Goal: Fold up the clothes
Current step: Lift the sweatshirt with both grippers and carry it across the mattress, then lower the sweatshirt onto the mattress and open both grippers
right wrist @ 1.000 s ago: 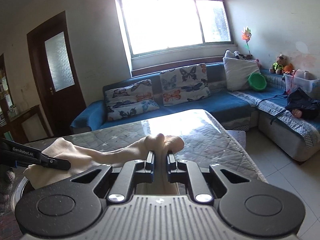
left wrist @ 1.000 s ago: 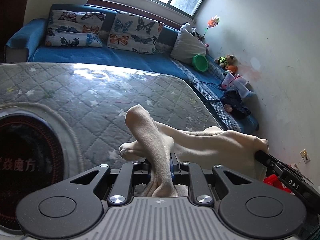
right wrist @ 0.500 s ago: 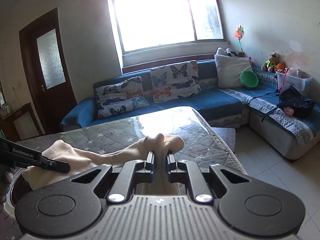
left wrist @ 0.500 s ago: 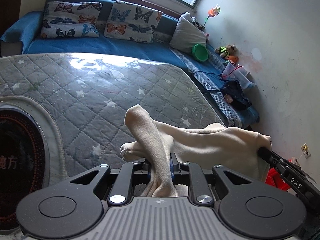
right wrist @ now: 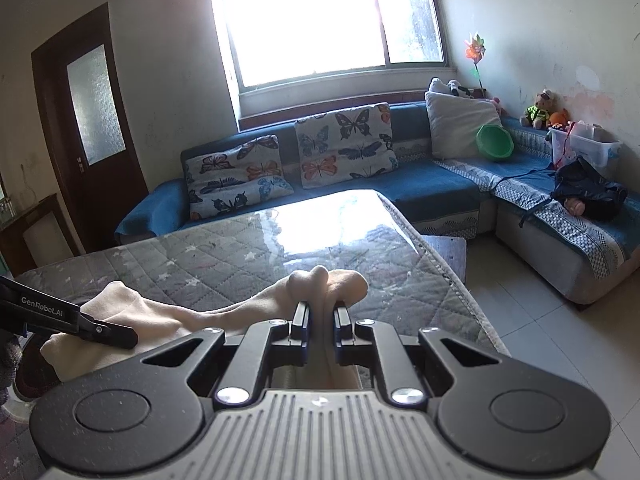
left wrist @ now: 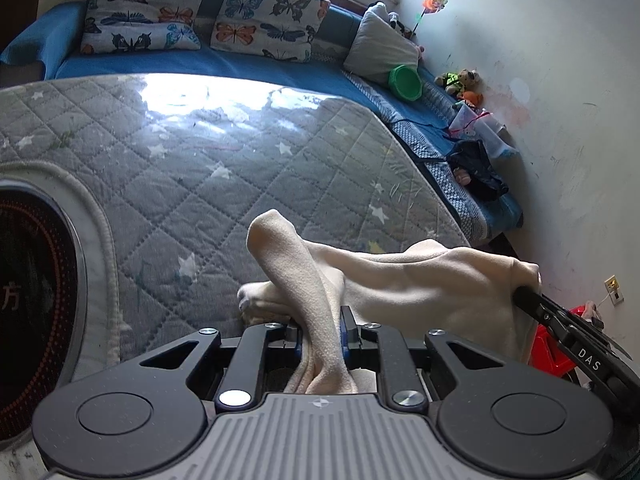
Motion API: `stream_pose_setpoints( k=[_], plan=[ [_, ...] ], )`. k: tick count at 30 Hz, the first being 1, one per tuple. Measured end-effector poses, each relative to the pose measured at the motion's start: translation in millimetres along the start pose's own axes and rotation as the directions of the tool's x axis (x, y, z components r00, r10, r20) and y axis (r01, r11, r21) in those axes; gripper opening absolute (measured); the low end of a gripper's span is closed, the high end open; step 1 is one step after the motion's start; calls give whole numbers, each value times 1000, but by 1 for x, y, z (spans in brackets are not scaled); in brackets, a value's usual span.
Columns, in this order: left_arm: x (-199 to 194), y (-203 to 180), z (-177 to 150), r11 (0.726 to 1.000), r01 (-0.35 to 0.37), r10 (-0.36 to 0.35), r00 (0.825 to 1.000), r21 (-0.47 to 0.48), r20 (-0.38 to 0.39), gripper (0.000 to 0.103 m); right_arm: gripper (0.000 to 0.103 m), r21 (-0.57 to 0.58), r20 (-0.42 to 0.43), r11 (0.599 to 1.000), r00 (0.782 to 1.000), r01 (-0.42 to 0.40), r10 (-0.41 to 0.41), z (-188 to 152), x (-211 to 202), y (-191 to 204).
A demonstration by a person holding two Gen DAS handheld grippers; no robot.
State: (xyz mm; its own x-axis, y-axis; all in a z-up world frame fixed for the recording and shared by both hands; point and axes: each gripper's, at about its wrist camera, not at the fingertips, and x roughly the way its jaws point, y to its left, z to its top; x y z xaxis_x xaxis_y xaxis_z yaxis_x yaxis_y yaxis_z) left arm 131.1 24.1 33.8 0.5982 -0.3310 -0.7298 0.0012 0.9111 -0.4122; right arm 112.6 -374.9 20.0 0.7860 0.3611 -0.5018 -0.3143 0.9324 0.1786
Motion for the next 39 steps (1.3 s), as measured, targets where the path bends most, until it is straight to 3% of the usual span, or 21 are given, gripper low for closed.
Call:
stream_pose_setpoints(
  k=[16,18,22,25,34,39],
  plan=[
    [15,12,-15,999,-18,16,997,-30,-71,19,12,-3,-96,999,995,34,-34,-14,25,-12],
    [18,15,-18,999,-24,21,997,-36,-79,20,18,2,-107,999,993,40,-40,-15,28,-14],
    [20,20,-23,999,-29,25,996,-45,-89,22,20,-2,-132,999,990,48,-48,-19,32,-16],
    [21,23,-28,999,-25,21,996,-44,-91,23,35,-15,-147,999,988,48,-49,-23,32,-14],
    [16,27,-36,999,0,-4,996,-37,-94,24,46,-81,-204,997,979,0,-17,-42,23,-2],
    [11,26,-40,1000,9,-11,996,-29,-90,33,53,-122,-235,992,972,-13,-16,-54,16,4]
  ],
)
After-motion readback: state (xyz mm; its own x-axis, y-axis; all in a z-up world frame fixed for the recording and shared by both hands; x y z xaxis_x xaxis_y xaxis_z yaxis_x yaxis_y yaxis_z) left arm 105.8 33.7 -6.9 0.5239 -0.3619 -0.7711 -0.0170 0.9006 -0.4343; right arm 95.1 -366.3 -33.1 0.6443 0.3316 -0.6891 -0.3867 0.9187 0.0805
